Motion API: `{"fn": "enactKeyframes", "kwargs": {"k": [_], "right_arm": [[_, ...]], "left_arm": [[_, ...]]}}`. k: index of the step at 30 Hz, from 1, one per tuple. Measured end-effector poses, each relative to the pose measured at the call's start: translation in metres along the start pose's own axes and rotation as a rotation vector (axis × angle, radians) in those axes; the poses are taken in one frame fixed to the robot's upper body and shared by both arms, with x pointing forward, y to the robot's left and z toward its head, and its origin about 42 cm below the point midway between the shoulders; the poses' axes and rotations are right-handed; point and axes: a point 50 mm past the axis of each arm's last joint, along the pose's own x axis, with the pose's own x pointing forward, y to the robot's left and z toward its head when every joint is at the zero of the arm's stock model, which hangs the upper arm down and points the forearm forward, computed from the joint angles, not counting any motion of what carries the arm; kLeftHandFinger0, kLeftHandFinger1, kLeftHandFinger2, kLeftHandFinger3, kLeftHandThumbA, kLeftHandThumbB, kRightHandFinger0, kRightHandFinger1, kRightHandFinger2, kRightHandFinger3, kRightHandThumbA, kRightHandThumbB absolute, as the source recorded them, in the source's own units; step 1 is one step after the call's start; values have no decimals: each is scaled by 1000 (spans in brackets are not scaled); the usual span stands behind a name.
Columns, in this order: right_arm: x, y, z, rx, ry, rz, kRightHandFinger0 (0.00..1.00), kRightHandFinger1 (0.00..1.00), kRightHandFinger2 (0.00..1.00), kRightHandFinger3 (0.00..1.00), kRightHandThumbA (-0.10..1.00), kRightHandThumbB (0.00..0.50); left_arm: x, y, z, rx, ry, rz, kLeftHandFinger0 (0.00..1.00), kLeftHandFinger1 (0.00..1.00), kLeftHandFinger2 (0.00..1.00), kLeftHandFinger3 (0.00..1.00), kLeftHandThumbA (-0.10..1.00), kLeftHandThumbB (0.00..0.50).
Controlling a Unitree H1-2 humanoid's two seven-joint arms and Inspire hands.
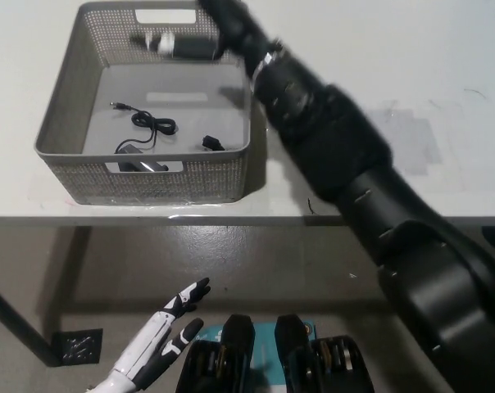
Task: Use the right hand to pick up a black power cord and place it into a container on the left hand side
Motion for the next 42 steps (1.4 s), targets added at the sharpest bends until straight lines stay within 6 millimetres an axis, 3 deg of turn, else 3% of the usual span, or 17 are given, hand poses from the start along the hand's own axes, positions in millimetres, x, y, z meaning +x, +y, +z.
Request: {"fn": "enactKeyframes", "kwargs": {"k": [3,4,7,12,17,19,22,25,29,30,32,35,37,42], "right_arm": [[-5,-16,13,62,-58,-47,1000,1000,1000,1000,1000,495],[-8,-18,15,76,-67,-55,1000,1000,1000,1000,1000,471],[-21,-22,15,115,-101,-80,1000,1000,1000,1000,1000,477],[-56,-27,5,170,-136,-119,1000,1000,1000,1000,1000,495],[-97,-25,-12,203,-138,-153,1000,1000,1000,1000,1000,425],[-129,-19,-28,218,-116,-166,1000,1000,1000,1000,1000,407],[-175,-10,-45,233,-86,-188,1000,1000,1000,1000,1000,436],[-227,4,-64,245,-29,-198,1000,1000,1000,1000,1000,467],[-322,33,-88,272,108,-190,1000,1000,1000,1000,1000,458],[-341,40,-92,284,134,-186,1000,1000,1000,1000,1000,463],[-371,53,-100,312,194,-178,1000,1000,1000,1000,1000,445],[-413,75,-110,369,281,-168,1000,1000,1000,1000,1000,455],[-435,88,-117,412,332,-164,1000,1000,1000,1000,1000,428],[-473,109,-125,493,404,-167,1000,1000,1000,1000,1000,408]], "left_arm": [[0,0,-1,-1,2,-1,1000,1000,1000,1000,994,360],[0,0,-1,-1,2,-1,1000,1000,1000,1000,993,357],[0,0,-1,-1,3,-1,1000,1000,1000,1000,995,358],[-1,0,-1,-1,5,-1,1000,1000,1000,1000,988,361],[-1,0,-1,-1,7,-1,1000,1000,1000,1000,1000,363],[-1,-1,-2,-1,8,-1,1000,1000,1000,1000,1000,366],[-1,0,-2,-1,8,-1,1000,1000,1000,1000,1000,374],[-1,0,-2,-1,8,0,1000,1000,1000,1000,1000,347],[0,3,-2,-1,7,10,1000,1000,1000,1000,990,350],[1,4,-2,-2,6,14,1000,1000,1000,1000,1000,373],[2,7,-1,-1,2,20,1000,1000,1000,1000,974,360],[4,9,-1,-8,-2,26,1000,1000,1000,1000,971,375],[4,11,-3,-12,2,33,1000,1000,1000,1000,996,392],[3,21,-5,-22,10,70,1000,1000,1000,1000,996,406]]}}
